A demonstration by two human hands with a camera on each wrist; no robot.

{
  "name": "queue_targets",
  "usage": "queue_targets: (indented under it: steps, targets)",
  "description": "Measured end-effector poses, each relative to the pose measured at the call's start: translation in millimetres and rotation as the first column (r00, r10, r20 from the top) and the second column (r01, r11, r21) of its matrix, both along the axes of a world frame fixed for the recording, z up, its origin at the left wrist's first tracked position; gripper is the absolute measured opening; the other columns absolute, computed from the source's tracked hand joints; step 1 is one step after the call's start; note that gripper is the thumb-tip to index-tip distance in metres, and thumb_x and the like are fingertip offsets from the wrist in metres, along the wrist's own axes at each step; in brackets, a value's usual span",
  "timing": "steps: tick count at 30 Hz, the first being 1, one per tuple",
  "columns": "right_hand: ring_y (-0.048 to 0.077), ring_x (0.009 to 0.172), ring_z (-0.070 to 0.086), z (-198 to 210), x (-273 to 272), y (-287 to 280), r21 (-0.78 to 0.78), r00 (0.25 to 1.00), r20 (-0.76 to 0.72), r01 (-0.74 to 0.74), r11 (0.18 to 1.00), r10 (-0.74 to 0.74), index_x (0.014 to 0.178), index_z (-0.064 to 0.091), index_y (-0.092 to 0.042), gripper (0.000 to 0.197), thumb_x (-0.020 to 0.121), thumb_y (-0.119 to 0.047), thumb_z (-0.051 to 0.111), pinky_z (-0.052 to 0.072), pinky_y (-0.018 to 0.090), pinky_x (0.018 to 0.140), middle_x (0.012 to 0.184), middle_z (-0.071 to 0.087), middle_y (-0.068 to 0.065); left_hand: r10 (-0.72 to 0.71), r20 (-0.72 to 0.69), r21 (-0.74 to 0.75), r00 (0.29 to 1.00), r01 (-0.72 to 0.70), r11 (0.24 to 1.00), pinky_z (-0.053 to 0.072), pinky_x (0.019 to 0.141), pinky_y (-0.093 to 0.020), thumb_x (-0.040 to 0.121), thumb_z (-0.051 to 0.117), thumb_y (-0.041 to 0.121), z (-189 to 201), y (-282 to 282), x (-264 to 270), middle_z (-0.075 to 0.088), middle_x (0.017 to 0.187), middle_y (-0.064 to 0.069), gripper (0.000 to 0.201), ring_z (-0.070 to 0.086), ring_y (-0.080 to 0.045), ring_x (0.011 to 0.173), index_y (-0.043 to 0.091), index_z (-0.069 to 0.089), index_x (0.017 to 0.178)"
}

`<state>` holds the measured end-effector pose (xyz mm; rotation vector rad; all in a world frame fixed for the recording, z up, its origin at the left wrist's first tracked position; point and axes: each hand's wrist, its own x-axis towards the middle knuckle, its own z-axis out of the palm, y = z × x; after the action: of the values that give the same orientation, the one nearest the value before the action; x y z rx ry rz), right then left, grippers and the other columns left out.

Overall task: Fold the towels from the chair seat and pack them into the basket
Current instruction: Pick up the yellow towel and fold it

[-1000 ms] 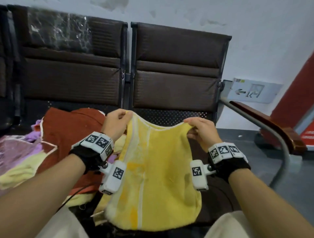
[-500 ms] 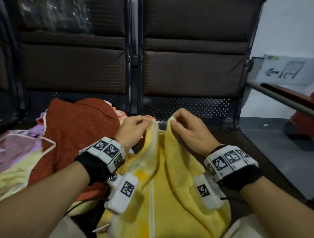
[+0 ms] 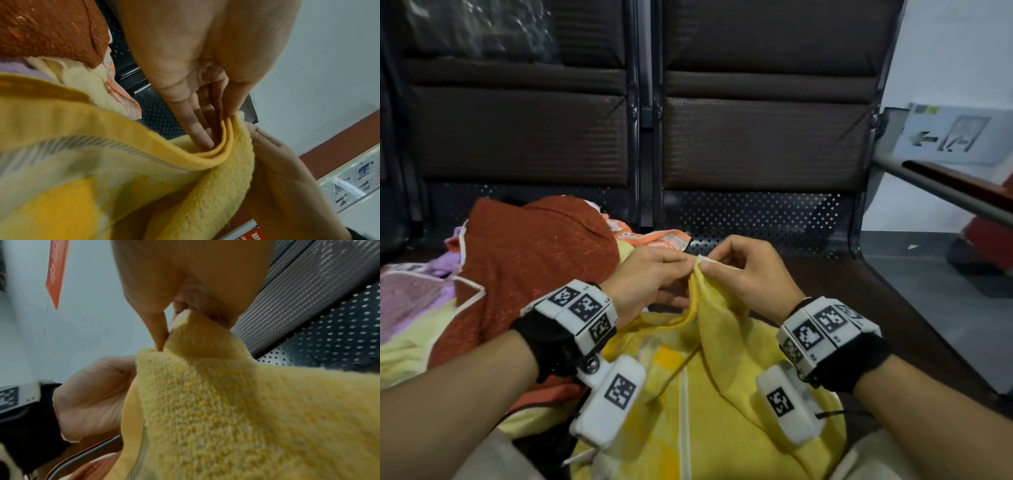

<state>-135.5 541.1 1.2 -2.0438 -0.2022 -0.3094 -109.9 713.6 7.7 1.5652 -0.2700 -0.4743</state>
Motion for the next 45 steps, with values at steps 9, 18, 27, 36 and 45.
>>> queue_targets:
  steps: [9,18,27,36,45]
  targets:
    - [-0.001,0.062,0.055,-2.1,-6.5,2.9,0.010,1.000,-0.012,0.010,1.000,-0.010,0.072,0.064,-0.022,0.018,0.072,-0.026,0.081,0.045,0.019,0.059,0.066,0.063,-0.008,-0.046,0.047,0.031,0.998,0.044,0.999,0.056,0.060,-0.026,0.094,0.051,0.011,2.3,1.5,-8.1,0.060,0.074,-0.012,0.020,0.058,-0.017,0.066,0.003,0.069,0.089]
    - [0.018,0.076,0.062,6.0,-18.6,-3.9,-0.127,0.968,-0.218,-0.155,0.980,0.125,0.091,0.067,-0.016,0.016,0.086,-0.032,0.066,0.052,0.045,0.075,0.083,0.067,0.008,0.010,0.285,0.234,0.958,-0.079,0.969,0.030,0.058,-0.032,0.098,0.036,0.010,-8.0,8.6,-13.1,0.037,0.064,-0.008,0.033,0.035,-0.019,0.060,0.012,0.044,0.067]
    - [0.011,0.094,0.056,13.7,-34.4,-9.3,-0.589,0.977,-0.214,-0.130,0.797,0.002,0.113,0.057,-0.029,0.037,0.081,-0.045,0.067,0.049,0.030,0.080,0.100,0.063,-0.006,0.365,0.077,0.121,0.928,-0.372,0.920,0.032,0.070,-0.035,0.096,0.036,0.024,-8.7,26.4,-13.2,0.040,0.061,-0.005,0.036,0.041,-0.023,0.070,0.016,0.045,0.062]
    - [0.012,0.081,0.062,30.1,-58.6,1.0,-0.655,0.979,-0.206,-0.143,0.742,0.007,0.088,0.072,-0.024,0.012,0.077,-0.030,0.074,0.054,0.038,0.074,0.082,0.065,-0.006,-0.059,0.478,0.270,0.876,-0.082,0.959,0.039,0.069,-0.017,0.082,0.032,0.056,15.9,38.3,-39.4,0.050,0.081,0.009,0.048,0.049,-0.007,0.074,0.015,0.049,0.097]
    - [0.018,0.088,0.052,31.4,-78.2,-19.3,-0.666,0.991,-0.126,-0.113,0.737,0.038,0.089,0.056,-0.021,0.013,0.089,-0.033,0.061,0.039,0.028,0.071,0.093,0.056,0.000,-0.404,0.592,0.655,0.697,-0.124,0.746,0.035,0.065,-0.005,0.091,0.056,0.032,29.2,54.5,-44.1,0.047,0.080,0.017,0.020,0.044,0.001,0.073,0.020,0.041,0.098]
